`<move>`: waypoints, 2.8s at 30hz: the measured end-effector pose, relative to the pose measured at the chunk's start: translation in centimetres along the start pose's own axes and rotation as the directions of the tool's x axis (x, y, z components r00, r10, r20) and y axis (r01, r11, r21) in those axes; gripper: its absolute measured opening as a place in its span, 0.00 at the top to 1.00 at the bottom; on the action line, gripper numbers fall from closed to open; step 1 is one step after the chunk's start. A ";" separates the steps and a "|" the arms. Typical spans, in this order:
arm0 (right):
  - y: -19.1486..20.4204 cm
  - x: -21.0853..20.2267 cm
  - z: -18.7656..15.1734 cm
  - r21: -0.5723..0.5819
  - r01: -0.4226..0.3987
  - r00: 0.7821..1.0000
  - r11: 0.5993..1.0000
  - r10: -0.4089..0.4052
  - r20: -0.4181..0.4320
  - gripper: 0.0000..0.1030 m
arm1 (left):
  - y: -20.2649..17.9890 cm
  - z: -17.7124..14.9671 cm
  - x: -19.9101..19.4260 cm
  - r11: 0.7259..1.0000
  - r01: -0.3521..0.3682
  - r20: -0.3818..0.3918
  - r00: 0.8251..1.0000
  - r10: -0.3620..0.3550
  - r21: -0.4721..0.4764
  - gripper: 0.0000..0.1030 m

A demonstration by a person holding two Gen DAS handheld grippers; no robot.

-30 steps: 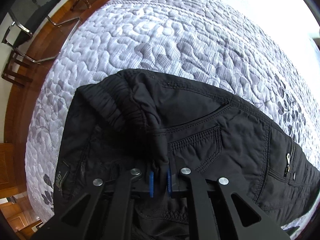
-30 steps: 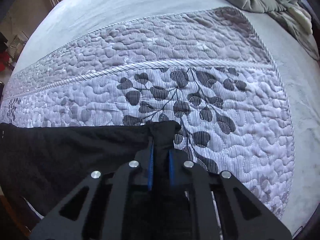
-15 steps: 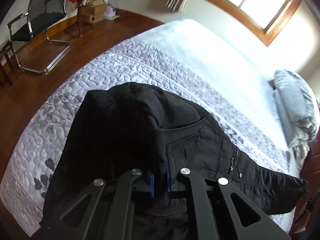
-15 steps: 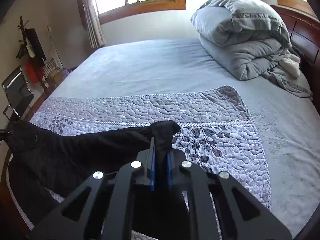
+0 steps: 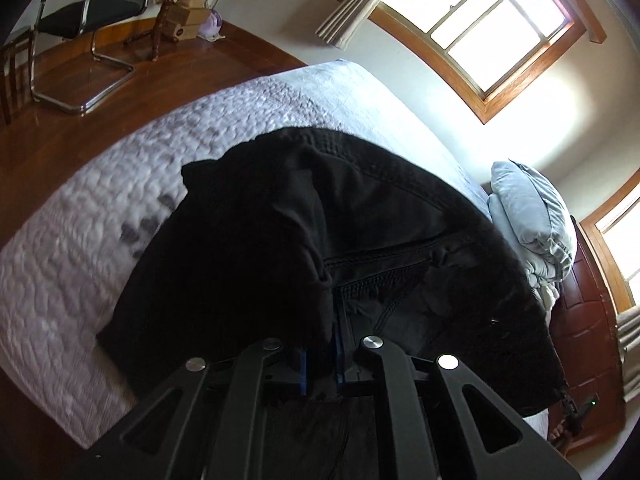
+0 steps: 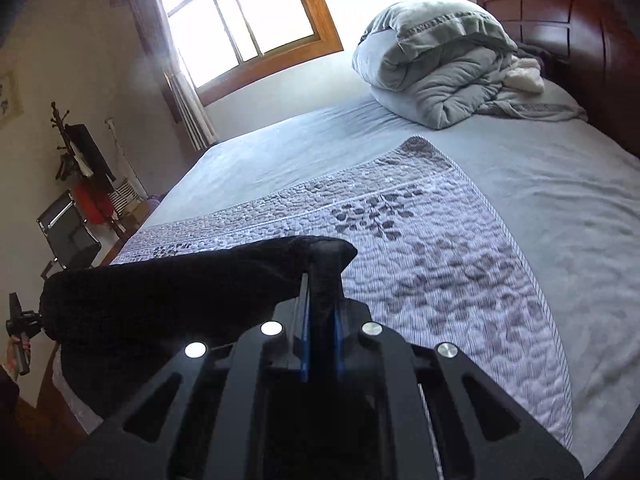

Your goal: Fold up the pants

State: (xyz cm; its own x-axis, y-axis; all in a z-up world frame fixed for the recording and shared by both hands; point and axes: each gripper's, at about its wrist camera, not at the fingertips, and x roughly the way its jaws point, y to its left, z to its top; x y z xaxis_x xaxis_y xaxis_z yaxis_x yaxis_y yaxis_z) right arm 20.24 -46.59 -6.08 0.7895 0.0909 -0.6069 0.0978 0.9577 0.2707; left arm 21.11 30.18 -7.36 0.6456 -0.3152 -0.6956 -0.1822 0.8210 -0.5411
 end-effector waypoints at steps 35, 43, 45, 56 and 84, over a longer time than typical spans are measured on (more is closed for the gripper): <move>0.5 -6.2 -15.3 0.074 0.156 0.964 0.985 -0.136 -0.228 0.59 | 3.2 -8.6 -2.4 0.954 -0.147 -0.134 0.984 0.115 -0.260 0.04; 1.8 -6.9 -15.7 0.046 0.154 0.965 0.987 -0.140 -0.220 0.53 | 6.1 -7.4 2.3 0.923 -0.094 -0.156 0.987 0.037 -0.374 0.79; 2.0 -6.8 -15.7 0.039 0.158 0.964 0.987 -0.145 -0.224 0.52 | 4.4 -6.7 1.7 0.951 -0.075 -0.111 0.993 0.043 -0.301 0.88; 1.7 -6.9 -15.6 0.107 0.176 0.967 0.979 -0.152 -0.203 0.49 | 4.6 -9.3 2.2 0.982 -0.180 -0.093 0.980 0.173 -0.065 0.82; 2.0 -3.1 -13.2 0.528 0.024 0.983 0.849 0.078 -0.169 0.95 | 2.8 -13.6 1.7 0.959 -0.225 -0.048 0.974 0.220 -0.174 0.34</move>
State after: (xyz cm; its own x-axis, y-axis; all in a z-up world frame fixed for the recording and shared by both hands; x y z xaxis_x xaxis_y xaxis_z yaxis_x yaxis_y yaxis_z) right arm 9.96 -41.38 -13.55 0.6811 0.2097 -0.7015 0.4220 0.6706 0.6101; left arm 11.63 25.51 -16.49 0.5532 -0.1499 -0.8195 -0.4485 0.7754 -0.4446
